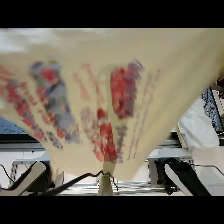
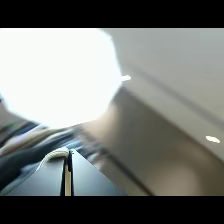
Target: Fold the clothes and pants, and hang the long-sleeved shirts on hangers.
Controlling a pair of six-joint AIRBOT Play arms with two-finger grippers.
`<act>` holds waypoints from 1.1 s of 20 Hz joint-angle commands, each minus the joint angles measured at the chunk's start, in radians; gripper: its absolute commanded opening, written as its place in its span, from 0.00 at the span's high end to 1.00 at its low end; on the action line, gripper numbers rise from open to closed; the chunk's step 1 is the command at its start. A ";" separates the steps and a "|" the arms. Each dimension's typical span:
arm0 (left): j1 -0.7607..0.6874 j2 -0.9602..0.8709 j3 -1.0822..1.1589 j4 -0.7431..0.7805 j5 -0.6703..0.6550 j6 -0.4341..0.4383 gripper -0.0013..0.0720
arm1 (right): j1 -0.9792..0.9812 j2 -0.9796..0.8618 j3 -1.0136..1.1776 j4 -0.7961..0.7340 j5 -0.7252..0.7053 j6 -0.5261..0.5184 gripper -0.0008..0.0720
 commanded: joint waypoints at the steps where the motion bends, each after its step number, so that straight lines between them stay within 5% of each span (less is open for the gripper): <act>1: -0.143 -0.210 0.001 0.303 0.147 0.055 0.97 | 0.000 -0.366 0.004 -0.002 0.019 -0.029 0.97; 6: -0.323 -0.526 0.017 0.234 0.518 0.200 0.97 | 0.000 -0.814 0.004 0.063 -0.304 -0.028 0.97; 8: -0.348 -0.660 0.105 0.170 0.546 0.225 0.97 | 0.000 -0.919 0.004 0.116 -0.489 -0.015 0.97; 9: -0.349 -0.719 0.171 0.165 0.519 0.225 0.96 | 0.000 -0.950 0.006 0.153 -0.554 -0.006 0.79; 10: -0.346 -0.757 0.230 0.165 0.482 0.225 0.81 | -0.002 -0.966 0.011 0.172 -0.570 0.014 0.27; 11: -0.330 -0.776 0.282 0.167 0.425 0.225 0.42 | -0.013 -0.964 0.019 0.164 -0.531 0.017 0.03; 12: -0.305 -0.775 0.314 0.184 0.360 0.220 0.29 | -0.035 -0.954 0.039 0.137 -0.420 0.017 0.05; 14: -0.223 -0.742 0.368 0.452 0.223 0.065 0.29 | -0.108 -0.922 0.063 0.099 -0.130 0.028 0.20; 16: -0.142 -0.664 0.376 1.056 0.088 -0.257 0.35 | -0.187 -0.891 0.042 0.103 0.182 0.029 0.22; 18: -0.126 -0.578 0.335 1.603 -0.064 -0.404 0.50 | -0.229 -0.819 -0.094 0.102 0.367 0.025 0.33; 19: -0.122 -0.508 0.258 1.720 -0.069 -0.404 0.50 | -0.238 -0.756 -0.203 0.100 0.371 0.021 0.33; 22: -0.101 -0.264 -0.077 1.669 0.064 -0.400 0.41 | -0.227 -0.499 -0.598 0.114 0.252 0.017 0.24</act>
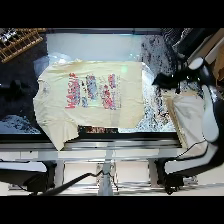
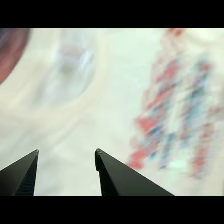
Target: Fold the clothes and pants, and hang the long-sleeved shirts on hangers.
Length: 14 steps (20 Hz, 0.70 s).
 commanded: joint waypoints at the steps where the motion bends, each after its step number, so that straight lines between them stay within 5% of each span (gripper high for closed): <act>1: 0.028 0.264 -0.346 0.298 0.059 -0.101 0.21 | 0.003 0.271 -0.396 0.026 -0.010 -0.024 0.24; 5: 0.024 0.454 -0.618 0.174 0.226 -0.067 0.15 | 0.163 0.483 -0.587 -0.035 -0.078 -0.071 0.24; 8: 0.024 0.472 -0.650 0.185 0.195 -0.068 0.15 | 0.332 0.486 -0.584 -0.175 -0.093 0.061 0.25; 14: 0.024 0.470 -0.671 0.192 0.205 -0.068 0.15 | 0.673 0.396 -0.583 -0.420 -0.367 0.341 0.26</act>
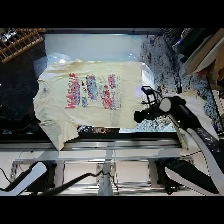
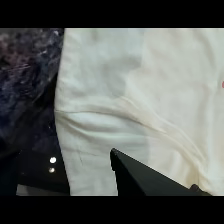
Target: Fold the clothes and pants, and hang the long-sleeved shirts on hangers.
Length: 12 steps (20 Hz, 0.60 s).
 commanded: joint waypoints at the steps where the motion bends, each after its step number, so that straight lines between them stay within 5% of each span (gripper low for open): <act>1: 0.001 0.005 -0.016 0.013 0.019 0.001 0.15 | 0.159 -0.072 -0.005 -0.180 -0.121 0.193 0.26; 7: 0.001 0.005 -0.016 0.013 0.038 0.001 0.15 | 0.184 -0.173 0.017 -0.254 -0.118 0.295 0.39; 12: 0.001 0.005 -0.016 0.013 0.065 0.001 0.15 | 0.184 -0.191 0.074 -0.338 -0.036 0.320 0.63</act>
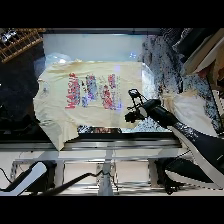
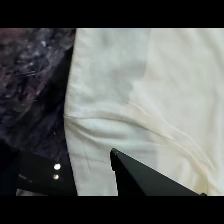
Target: Fold the clothes and pants, and hang the long-sleeved shirts on hangers.
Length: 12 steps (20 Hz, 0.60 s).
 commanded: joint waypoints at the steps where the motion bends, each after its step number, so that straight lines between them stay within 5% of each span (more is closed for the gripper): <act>1: 0.001 0.001 0.000 0.000 0.019 0.000 0.15 | 0.005 -0.019 0.027 -0.056 0.051 0.027 0.72; 7: 0.001 0.001 0.000 0.001 0.019 0.001 0.15 | 0.015 -0.029 0.027 0.005 0.055 0.027 0.69; 9: 0.001 0.001 0.000 0.001 0.018 0.001 0.15 | 0.015 -0.029 0.027 0.006 0.077 0.016 0.97; 12: 0.001 0.001 -0.001 0.001 -0.005 0.001 0.15 | 0.015 -0.013 0.027 -0.036 0.124 0.016 0.97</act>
